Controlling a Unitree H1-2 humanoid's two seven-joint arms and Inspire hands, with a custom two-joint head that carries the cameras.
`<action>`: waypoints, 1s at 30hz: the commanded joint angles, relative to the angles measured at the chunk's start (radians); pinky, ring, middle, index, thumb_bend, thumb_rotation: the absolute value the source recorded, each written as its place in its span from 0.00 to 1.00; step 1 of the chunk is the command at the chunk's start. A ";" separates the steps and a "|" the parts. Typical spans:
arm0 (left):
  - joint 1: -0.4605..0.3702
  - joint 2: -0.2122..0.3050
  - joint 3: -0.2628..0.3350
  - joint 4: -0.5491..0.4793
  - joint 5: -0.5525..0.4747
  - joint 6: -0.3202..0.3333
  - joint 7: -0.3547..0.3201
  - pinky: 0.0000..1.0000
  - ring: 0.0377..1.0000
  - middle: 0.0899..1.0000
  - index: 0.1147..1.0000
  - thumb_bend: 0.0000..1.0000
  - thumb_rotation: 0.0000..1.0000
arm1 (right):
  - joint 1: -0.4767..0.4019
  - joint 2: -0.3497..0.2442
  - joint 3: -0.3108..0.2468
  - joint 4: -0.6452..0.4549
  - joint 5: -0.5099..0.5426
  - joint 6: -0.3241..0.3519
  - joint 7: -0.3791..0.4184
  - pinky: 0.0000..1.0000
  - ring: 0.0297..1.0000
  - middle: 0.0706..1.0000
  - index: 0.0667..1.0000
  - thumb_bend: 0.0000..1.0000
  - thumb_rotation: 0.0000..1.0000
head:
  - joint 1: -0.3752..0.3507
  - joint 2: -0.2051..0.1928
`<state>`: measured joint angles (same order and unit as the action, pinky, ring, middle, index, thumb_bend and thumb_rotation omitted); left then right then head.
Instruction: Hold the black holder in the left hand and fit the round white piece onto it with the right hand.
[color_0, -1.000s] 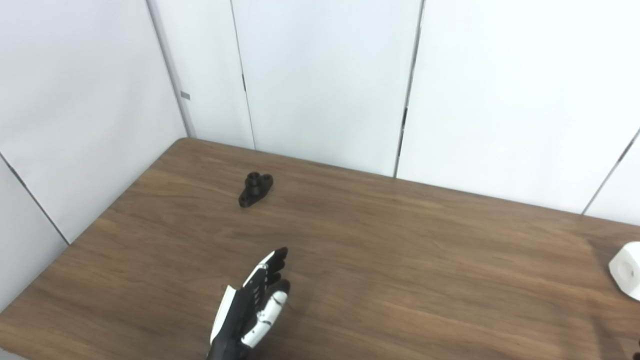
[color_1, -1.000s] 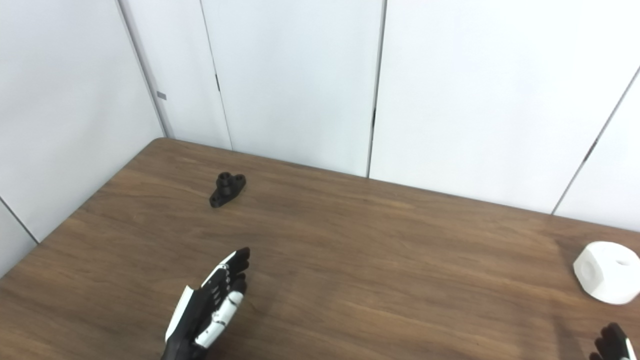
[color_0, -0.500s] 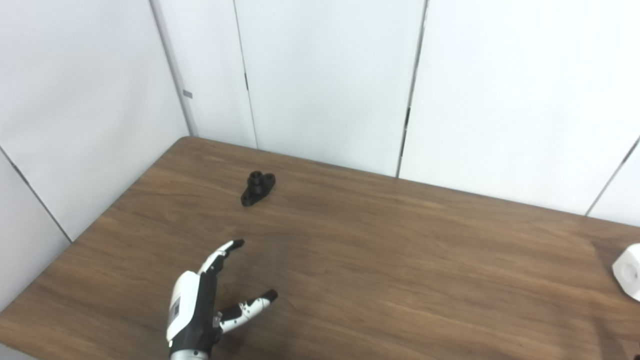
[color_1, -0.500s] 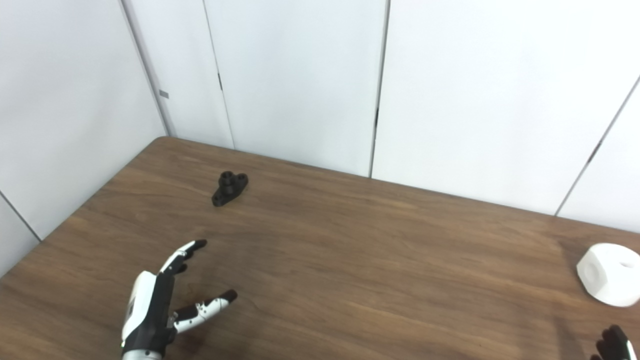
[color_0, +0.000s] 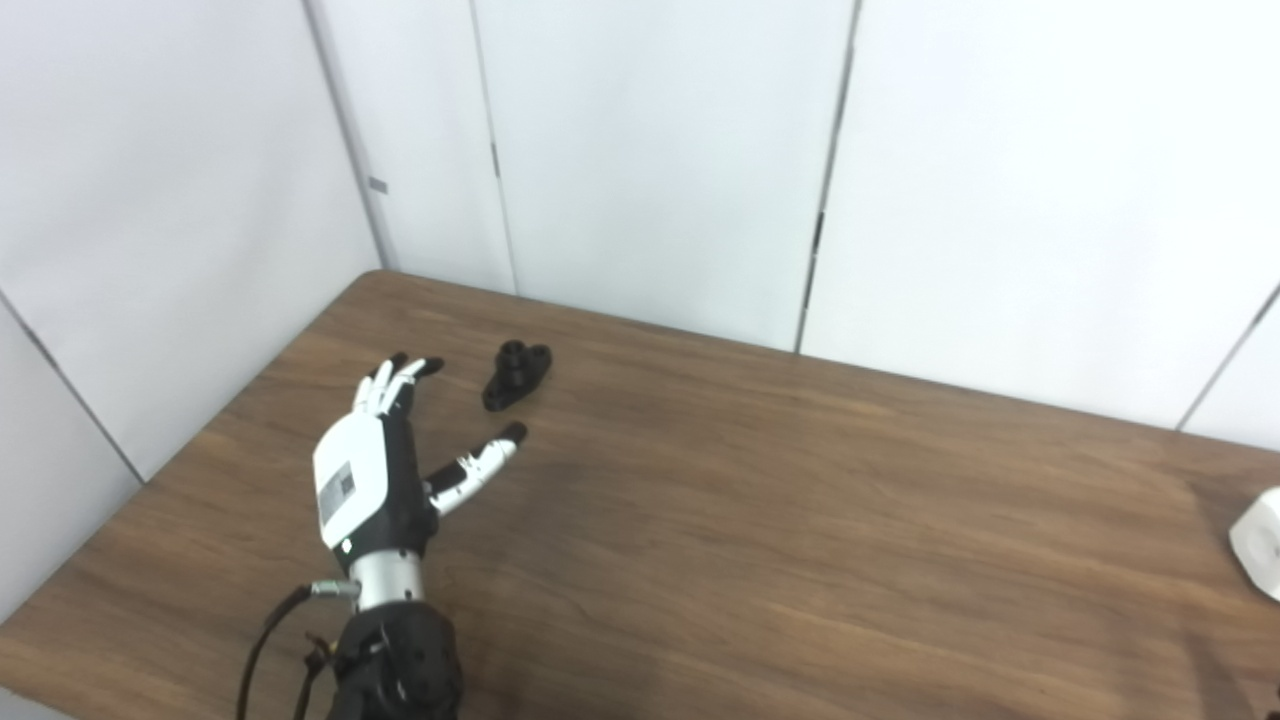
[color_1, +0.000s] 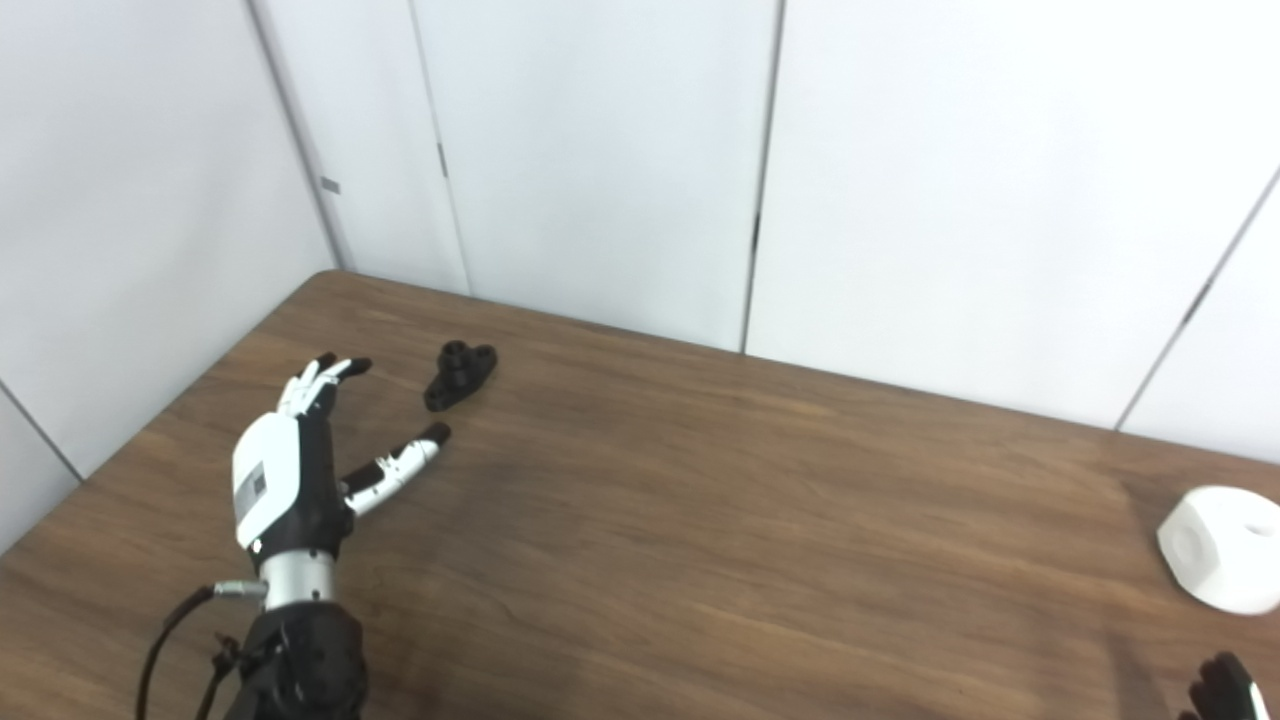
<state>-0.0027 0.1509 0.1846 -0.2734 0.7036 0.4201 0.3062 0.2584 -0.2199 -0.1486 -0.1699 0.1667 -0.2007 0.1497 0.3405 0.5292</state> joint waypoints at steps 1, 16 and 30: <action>-0.046 0.029 0.010 0.009 0.023 0.020 0.003 0.88 0.94 0.92 0.75 0.84 0.48 | 0.052 0.012 0.004 0.055 0.008 0.007 0.001 1.00 1.00 1.00 1.00 0.56 1.00 | 0.001 0.002; -0.237 0.089 -0.012 0.325 -0.001 0.035 0.047 0.91 0.92 0.88 0.72 0.86 0.46 | 0.063 0.011 0.005 0.043 0.002 0.004 0.000 1.00 1.00 1.00 1.00 0.54 1.00 | 0.001 0.010; -0.336 0.127 -0.028 0.515 -0.008 0.049 0.050 0.94 0.93 0.89 0.74 0.86 0.46 | 0.063 0.017 0.007 0.044 0.009 0.004 0.002 1.00 1.00 1.00 1.00 0.54 1.00 | -0.007 0.008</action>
<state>-0.2898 0.2529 0.1541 0.2477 0.6884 0.4676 0.3423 0.2672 -0.2202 -0.1491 -0.1756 0.1673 -0.1975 0.1498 0.3329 0.5369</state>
